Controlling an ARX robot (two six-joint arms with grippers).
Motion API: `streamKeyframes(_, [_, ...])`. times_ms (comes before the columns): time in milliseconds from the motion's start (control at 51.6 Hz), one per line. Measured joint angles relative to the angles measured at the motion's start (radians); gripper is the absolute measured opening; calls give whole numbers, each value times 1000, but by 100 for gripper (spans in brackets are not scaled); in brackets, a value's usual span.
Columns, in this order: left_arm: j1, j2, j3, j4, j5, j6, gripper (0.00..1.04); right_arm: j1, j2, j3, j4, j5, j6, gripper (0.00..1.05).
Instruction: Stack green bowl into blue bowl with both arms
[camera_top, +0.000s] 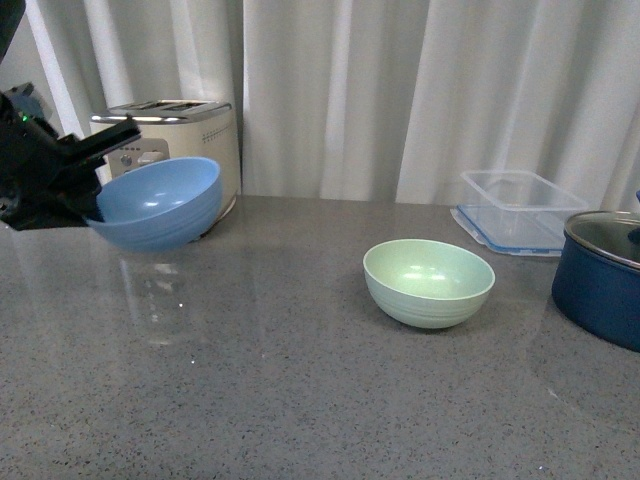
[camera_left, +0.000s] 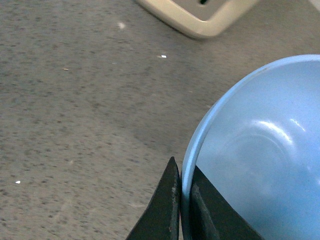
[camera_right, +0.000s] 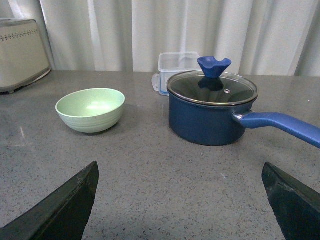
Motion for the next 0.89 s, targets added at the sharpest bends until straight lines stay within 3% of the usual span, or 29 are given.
streamKeyframes(330, [-162,43,23,-7,-15,-7,4,0,0,0,0,0,0,95])
streamKeyframes(892, [-214,213,119,-60,-59,-23,4,0,0,0,0,0,0,95])
